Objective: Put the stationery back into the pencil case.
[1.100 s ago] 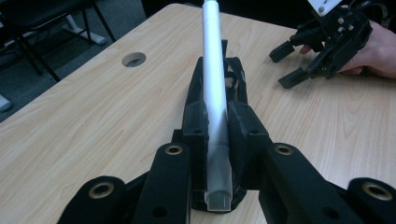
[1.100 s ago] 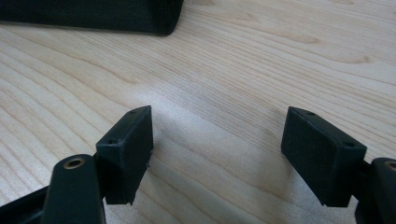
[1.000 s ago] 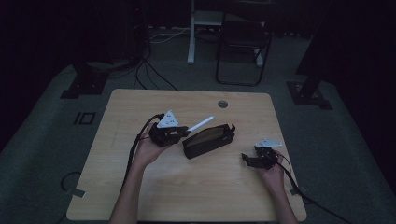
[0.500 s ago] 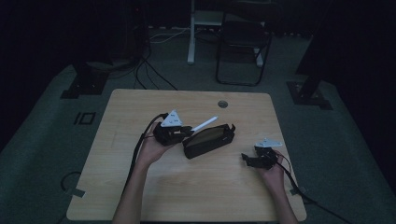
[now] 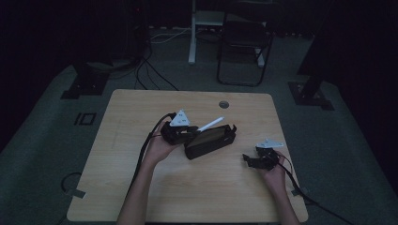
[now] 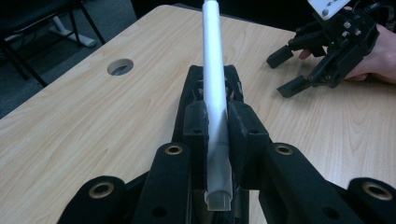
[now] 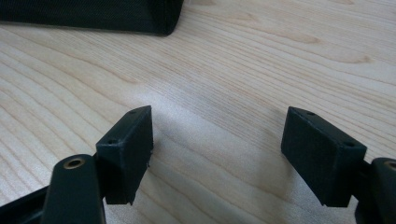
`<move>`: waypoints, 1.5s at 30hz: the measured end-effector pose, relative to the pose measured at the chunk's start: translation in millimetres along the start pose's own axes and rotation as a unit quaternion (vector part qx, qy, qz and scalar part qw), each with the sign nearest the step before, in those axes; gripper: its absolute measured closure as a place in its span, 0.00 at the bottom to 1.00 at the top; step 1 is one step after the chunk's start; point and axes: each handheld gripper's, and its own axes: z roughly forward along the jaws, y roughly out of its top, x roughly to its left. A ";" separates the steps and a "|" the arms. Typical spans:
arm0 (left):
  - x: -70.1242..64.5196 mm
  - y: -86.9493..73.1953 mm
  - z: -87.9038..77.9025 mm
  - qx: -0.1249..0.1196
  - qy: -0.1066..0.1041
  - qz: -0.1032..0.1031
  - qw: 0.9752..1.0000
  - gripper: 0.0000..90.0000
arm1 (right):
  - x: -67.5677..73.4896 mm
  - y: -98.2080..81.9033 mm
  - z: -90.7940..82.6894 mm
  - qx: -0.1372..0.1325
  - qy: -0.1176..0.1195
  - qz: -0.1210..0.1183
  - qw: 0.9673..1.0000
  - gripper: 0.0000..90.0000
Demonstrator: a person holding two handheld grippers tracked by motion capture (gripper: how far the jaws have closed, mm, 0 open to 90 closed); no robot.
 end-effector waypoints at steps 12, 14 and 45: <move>1.1 -2.7 14.3 0.008 -0.003 -0.003 1.000 0.87 | 0.0 0.0 0.0 0.000 0.000 0.000 1.000 0.28; 1.2 -3.0 17.0 0.009 -0.004 -0.004 1.000 0.87 | 0.0 -0.1 0.0 0.000 0.000 0.000 1.000 0.28; 0.2 -10.4 52.9 0.051 -0.018 -0.008 0.998 0.84 | -0.1 -0.1 0.0 0.000 0.000 -0.001 1.000 0.28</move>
